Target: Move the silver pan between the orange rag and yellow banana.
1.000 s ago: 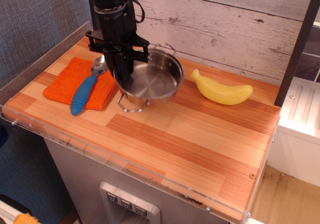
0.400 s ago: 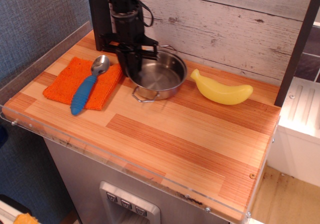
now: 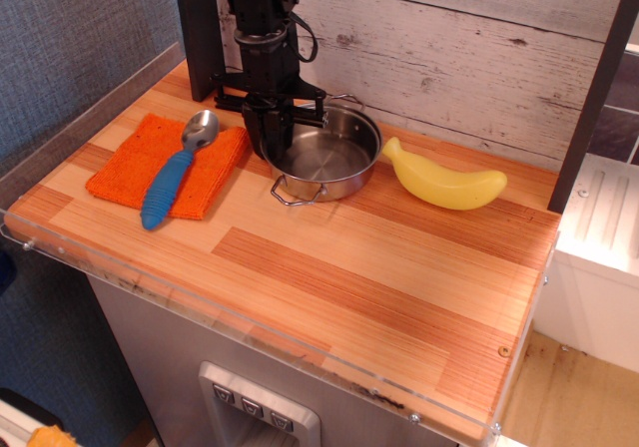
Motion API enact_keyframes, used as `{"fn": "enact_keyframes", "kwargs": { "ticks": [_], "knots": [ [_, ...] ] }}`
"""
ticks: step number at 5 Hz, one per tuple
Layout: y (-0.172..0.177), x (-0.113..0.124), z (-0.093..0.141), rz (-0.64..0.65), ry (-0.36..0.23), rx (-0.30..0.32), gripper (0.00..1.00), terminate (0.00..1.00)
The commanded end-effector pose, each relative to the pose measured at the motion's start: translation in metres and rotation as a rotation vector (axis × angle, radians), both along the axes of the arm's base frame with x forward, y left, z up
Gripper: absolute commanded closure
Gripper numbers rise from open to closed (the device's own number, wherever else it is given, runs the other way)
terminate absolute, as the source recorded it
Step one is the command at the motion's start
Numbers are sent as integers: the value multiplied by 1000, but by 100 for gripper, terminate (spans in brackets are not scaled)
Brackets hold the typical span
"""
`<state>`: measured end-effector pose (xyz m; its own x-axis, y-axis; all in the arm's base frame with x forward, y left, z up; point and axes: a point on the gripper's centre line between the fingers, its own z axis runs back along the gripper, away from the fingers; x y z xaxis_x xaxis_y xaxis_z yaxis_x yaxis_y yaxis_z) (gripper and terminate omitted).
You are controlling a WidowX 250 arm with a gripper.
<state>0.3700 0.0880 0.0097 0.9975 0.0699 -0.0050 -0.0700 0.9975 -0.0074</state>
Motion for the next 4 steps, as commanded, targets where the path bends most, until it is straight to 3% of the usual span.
{"fn": "enact_keyframes", "kwargs": {
  "ticks": [1, 3, 4],
  "knots": [
    [0, -6, 26, -11, -87, 36, 0, 0],
    [12, -20, 91, -17, -206, 20, 0, 0],
    [15, -35, 104, -44, -189, 14, 0, 0]
  ]
}}
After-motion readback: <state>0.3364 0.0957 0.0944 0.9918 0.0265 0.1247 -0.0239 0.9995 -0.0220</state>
